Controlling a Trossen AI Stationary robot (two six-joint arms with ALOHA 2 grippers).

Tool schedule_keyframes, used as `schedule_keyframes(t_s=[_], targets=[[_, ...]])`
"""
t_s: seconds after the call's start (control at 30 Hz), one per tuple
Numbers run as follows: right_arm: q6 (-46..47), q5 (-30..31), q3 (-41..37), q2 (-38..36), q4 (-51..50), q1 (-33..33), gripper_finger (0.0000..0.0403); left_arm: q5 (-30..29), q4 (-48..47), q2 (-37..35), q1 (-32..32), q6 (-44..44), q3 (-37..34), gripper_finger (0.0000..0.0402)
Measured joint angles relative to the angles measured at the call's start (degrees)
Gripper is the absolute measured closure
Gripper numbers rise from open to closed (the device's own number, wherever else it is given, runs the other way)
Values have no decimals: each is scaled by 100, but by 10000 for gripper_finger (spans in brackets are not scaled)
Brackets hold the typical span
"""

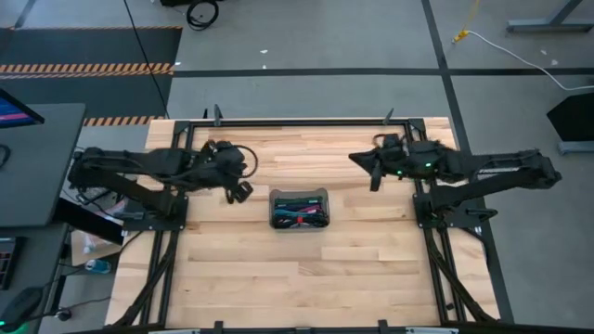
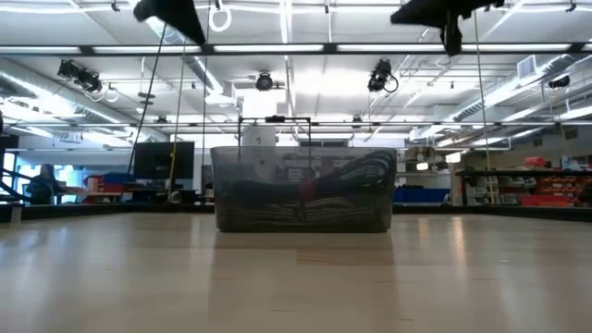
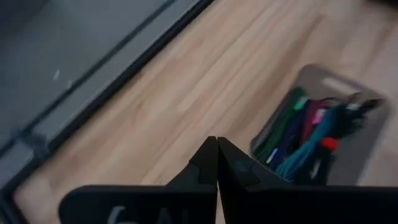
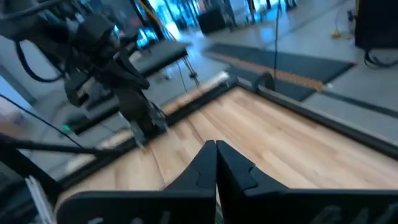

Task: Pick and place USB-C Cables
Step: Return to Home Position

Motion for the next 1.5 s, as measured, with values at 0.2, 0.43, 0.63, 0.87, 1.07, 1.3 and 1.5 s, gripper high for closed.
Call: schedule_keyframes(t_s=[0.2,0.43,0.63,0.87,1.07,1.3,1.5], targets=[[-617,-251,0,-682,79,34,379,-19,-43,-369,-420,947,645,387],[-2359,-1535,0,-1415,473,130,378,-25,-500,-703,-772,1392,1511,371],[-2559,-2973,-1,-1846,1776,236,378,514,-388,-901,-994,1845,2021,377],[-2738,-5081,0,-2128,2230,244,378,2155,179,-884,-1280,3648,2068,375],[-2291,-5782,-2,-2129,1937,244,378,2832,106,-822,-1331,4095,2060,373],[-2195,-6105,-2,-2150,1827,243,378,2853,-354,-814,-1322,3766,2066,372],[-2154,-6326,-2,-2553,1572,72,378,2895,-389,-1303,-1394,3817,2059,374]])
